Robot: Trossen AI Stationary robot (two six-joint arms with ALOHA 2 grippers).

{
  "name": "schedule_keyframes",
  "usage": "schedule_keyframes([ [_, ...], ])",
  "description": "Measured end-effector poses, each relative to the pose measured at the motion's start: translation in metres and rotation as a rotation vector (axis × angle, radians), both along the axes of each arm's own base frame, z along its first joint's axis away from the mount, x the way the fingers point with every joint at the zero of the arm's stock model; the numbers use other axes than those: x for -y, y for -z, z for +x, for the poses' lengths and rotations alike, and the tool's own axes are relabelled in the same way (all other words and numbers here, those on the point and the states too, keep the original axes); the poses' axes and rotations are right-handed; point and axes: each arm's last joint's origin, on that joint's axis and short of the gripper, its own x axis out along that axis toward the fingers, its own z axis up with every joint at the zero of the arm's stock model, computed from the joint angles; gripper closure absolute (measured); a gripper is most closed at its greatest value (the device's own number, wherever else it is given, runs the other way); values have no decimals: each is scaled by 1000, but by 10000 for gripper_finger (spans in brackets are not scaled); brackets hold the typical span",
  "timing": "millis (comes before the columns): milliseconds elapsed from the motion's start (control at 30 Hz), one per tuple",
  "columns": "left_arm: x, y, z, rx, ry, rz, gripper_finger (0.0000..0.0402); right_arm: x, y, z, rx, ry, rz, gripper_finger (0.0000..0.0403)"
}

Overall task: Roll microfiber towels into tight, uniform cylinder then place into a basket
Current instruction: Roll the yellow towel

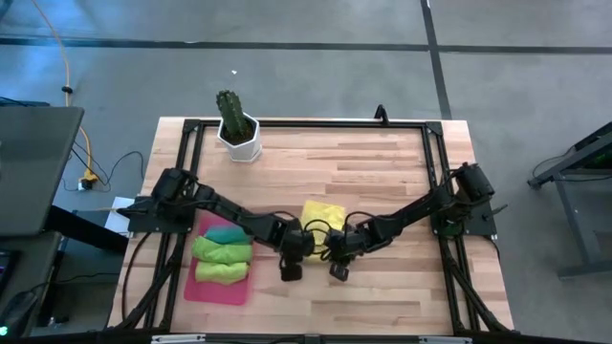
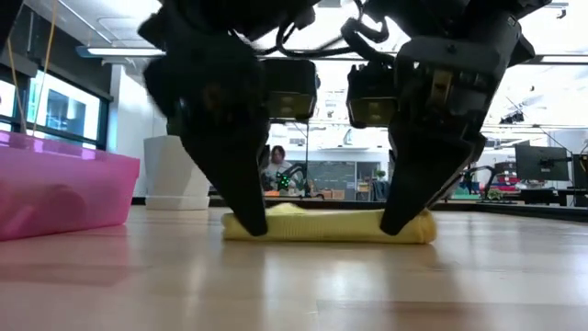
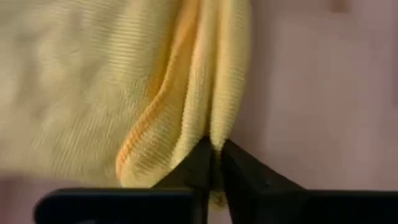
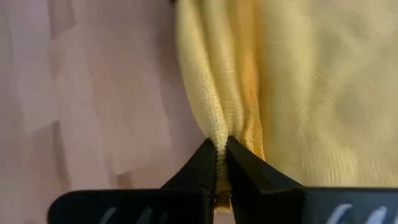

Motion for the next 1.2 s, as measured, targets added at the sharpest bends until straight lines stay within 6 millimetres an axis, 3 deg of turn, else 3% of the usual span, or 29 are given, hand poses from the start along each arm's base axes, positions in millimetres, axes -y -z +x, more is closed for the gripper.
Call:
schedule_keyframes([
  [100, -2, -6, 2, -5, -44, -203, 395, -1, -6, 0, 4, 9, 52, 391],
  [333, -3, -21, 12, 58, 21, -532, 389, -4, -14, -1, -8, -13, 173, 391],
  [567, -16, -13, 9, -7, -69, -465, 397, 2, -13, -1, -14, 28, 127, 391],
  [1200, 4, -6, 7, 18, -90, -306, 398, 26, -10, 6, 31, -40, -52, 390],
])
